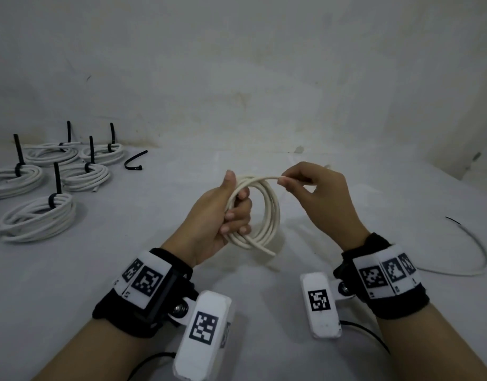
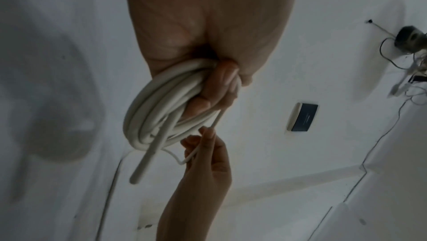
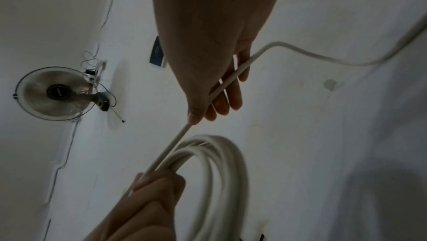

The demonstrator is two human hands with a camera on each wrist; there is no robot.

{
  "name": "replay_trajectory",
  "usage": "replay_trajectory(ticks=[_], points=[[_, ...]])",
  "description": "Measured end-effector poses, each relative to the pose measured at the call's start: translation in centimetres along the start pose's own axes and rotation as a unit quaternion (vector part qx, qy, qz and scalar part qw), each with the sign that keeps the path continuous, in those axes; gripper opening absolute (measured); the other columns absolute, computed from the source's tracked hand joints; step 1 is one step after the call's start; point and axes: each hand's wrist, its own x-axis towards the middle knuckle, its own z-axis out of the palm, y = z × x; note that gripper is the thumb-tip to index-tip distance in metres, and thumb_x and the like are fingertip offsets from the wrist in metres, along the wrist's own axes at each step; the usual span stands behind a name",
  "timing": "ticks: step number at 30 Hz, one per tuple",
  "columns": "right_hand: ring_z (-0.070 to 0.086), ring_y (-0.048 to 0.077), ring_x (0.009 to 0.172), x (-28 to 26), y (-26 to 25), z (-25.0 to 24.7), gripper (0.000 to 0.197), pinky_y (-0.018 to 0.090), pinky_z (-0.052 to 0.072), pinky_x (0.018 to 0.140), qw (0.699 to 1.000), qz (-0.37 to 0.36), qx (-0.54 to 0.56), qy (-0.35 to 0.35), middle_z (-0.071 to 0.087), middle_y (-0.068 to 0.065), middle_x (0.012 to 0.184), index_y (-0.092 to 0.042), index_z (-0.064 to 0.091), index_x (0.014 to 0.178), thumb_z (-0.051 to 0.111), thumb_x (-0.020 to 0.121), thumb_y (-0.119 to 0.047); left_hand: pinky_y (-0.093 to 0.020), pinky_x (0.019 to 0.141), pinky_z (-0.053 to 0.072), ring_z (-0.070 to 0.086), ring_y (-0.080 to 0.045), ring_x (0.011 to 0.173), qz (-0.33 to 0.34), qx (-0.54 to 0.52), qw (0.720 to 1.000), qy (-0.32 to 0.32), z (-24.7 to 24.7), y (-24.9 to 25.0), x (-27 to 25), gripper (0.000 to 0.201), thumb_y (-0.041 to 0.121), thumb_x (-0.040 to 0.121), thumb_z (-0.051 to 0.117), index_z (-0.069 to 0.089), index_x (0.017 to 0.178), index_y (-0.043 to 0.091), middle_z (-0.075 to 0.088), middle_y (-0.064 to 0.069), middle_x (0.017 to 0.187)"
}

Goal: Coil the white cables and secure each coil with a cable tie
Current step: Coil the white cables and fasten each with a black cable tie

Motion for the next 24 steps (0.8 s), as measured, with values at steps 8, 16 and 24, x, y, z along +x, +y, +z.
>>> replay_trajectory(ticks=[8,16,24], points=[[0.050,-0.013,0.086,-0.1,2.4,-1.4,0.006,0.009,0.037,0.082,0.994,0.061,-0.081,-0.046,0.054,-0.020,0.084,-0.019,0.051,0.092,0.056,0.094,-0.022,-0.015,0.040,0.036,0.024,-0.003,0.027,0.091,-0.157,0.983,0.042,-1.6,2.1,0.1,0.046,0.055,0.091,0.029,0.040,0.069,0.016,0.026,0.009,0.041],[0.061,0.012,0.074,-0.1,2.6,-2.0,0.012,0.026,0.049,0.073,0.997,0.063,-0.024,-0.024,0.063,-0.001,0.077,-0.015,0.052,0.088,0.062,0.090,-0.009,-0.014,0.044,0.038,0.028,-0.005,0.030,0.165,-0.226,0.956,0.089,-3.2,2.9,0.5,0.039,0.043,0.099,0.032,0.040,0.069,0.018,0.028,0.009,0.043],[0.058,0.015,0.068,-0.1,2.3,-2.0,0.022,0.020,0.047,0.066,0.992,0.069,-0.047,-0.095,0.062,-0.001,0.070,-0.022,0.056,0.086,0.061,0.086,-0.001,-0.015,0.045,0.038,0.029,-0.005,0.032,0.191,-0.246,0.944,0.108,-3.9,2.9,0.7,0.038,0.041,0.100,0.033,0.040,0.071,0.018,0.030,0.010,0.043]])
